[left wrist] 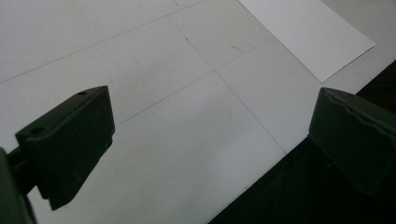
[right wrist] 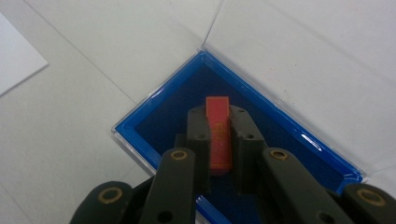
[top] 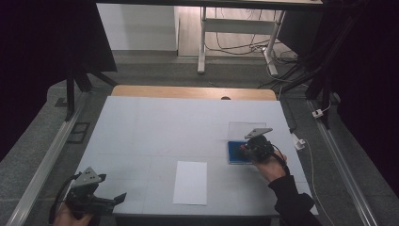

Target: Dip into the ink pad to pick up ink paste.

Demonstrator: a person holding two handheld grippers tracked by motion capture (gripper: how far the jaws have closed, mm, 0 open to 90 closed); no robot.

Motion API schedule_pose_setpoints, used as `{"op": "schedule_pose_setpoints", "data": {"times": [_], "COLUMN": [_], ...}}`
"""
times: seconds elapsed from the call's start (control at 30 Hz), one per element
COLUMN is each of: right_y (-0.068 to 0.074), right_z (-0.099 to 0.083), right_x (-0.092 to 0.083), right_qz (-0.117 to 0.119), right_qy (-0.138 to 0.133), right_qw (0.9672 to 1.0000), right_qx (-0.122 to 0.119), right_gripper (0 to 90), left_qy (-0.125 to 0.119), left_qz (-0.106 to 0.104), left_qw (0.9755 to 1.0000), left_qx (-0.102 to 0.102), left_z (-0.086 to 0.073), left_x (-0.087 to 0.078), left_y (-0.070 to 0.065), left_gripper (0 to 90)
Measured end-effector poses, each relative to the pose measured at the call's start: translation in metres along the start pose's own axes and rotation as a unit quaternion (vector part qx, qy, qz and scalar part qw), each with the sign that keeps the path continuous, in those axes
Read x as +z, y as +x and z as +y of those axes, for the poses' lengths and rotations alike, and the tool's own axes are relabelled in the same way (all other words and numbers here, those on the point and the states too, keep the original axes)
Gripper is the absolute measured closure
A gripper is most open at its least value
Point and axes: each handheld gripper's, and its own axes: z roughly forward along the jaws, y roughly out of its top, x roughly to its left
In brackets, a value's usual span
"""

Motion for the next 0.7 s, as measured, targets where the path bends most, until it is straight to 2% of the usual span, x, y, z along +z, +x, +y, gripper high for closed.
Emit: {"op": "schedule_pose_setpoints", "data": {"times": [0.03, 0.07, 0.27, 0.33, 0.4, 0.47, 0.5, 0.7], "right_y": [-0.006, -0.008, -0.014, -0.014, -0.009, -0.007, -0.003, -0.007], "right_z": [-0.002, -0.003, -0.006, -0.006, -0.004, -0.004, -0.003, -0.003], "right_x": [0.0, 0.0, 0.001, 0.001, 0.0, 0.0, 0.0, -0.001], "right_qz": [0.013, 0.018, 0.037, 0.036, 0.021, 0.015, 0.005, 0.018], "right_qy": [-0.007, -0.009, -0.019, -0.02, -0.016, -0.014, -0.012, -0.013], "right_qw": [0.9997, 0.9994, 0.9976, 0.9976, 0.999, 0.9994, 0.9998, 0.9995], "right_qx": [0.021, 0.03, 0.056, 0.056, 0.035, 0.03, 0.015, 0.022], "right_gripper": [80.7, 80.7, 80.7, 80.7, 80.6, 80.6, 80.5, 80.0], "left_qy": [0.0, 0.0, 0.001, 0.001, 0.001, 0.002, 0.002, 0.0], "left_qz": [0.0, 0.0, -0.001, -0.001, -0.001, 0.0, 0.0, -0.001], "left_qw": [1.0, 1.0, 1.0, 1.0, 1.0, 1.0, 1.0, 1.0], "left_qx": [0.0, 0.0, -0.001, -0.001, -0.001, 0.0, 0.0, -0.003], "left_z": [0.0, 0.0, 0.0, 0.0, 0.0, 0.0, 0.0, 0.0], "left_x": [0.0, 0.0, 0.0, 0.0, 0.0, 0.001, 0.001, 0.001], "left_y": [0.0, 0.0, 0.0, 0.0, 0.0, 0.0, 0.0, 0.001], "left_gripper": [0.6, 0.6, 0.7, 0.7, 0.7, 0.7, 0.7, 0.7]}}
